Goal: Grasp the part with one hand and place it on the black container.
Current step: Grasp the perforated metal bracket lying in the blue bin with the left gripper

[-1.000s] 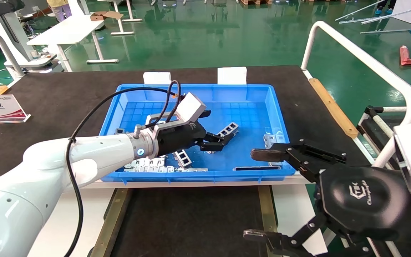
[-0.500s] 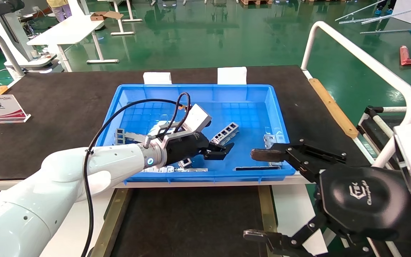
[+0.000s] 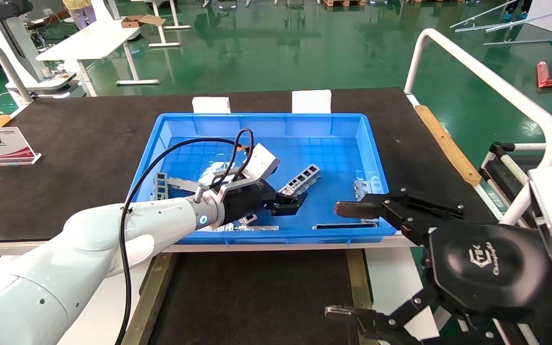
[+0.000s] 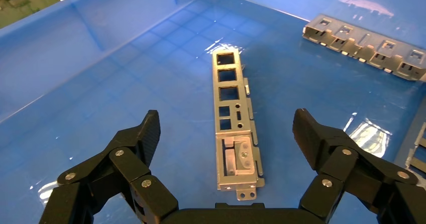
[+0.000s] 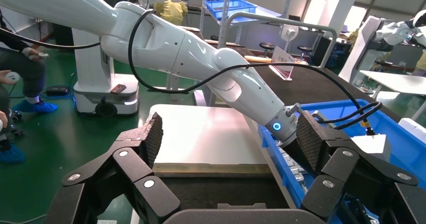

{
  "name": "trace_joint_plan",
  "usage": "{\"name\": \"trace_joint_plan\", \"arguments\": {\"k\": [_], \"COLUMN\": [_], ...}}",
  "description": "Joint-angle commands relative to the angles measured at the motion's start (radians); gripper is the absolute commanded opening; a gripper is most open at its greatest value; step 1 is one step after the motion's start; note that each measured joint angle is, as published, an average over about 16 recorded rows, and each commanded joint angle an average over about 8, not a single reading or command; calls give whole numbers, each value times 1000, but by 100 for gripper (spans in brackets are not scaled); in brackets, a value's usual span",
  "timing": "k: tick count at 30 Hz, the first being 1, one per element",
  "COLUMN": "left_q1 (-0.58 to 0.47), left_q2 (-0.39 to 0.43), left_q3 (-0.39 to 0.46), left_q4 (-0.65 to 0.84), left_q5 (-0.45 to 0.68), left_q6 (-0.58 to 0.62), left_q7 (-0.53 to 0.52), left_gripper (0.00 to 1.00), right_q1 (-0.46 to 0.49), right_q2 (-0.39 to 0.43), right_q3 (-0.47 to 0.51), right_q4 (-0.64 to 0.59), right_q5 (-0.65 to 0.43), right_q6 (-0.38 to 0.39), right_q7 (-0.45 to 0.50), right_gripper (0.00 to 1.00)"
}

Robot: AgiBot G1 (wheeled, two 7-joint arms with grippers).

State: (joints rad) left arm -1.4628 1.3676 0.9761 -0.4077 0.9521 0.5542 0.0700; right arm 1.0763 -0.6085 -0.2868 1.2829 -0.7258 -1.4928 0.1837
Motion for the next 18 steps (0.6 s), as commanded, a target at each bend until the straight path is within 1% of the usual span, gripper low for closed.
{"name": "trace_joint_plan", "arguments": {"k": [1, 18], "left_q1": [0, 11], "left_q2": [0, -2], "left_q3": [14, 88], "left_q4": [0, 9], "left_q5": [-15, -130], "left_q6": [-9, -44], "left_q7": [1, 50], "left_gripper": [0, 0], "right_q1": [0, 0], "right_q2": [0, 1], "right_q3": [0, -1], "right_q4": [0, 0], "right_q5": [0, 1], "right_q6": [0, 1], "right_q7": [0, -1], "right_gripper": [0, 0]}}
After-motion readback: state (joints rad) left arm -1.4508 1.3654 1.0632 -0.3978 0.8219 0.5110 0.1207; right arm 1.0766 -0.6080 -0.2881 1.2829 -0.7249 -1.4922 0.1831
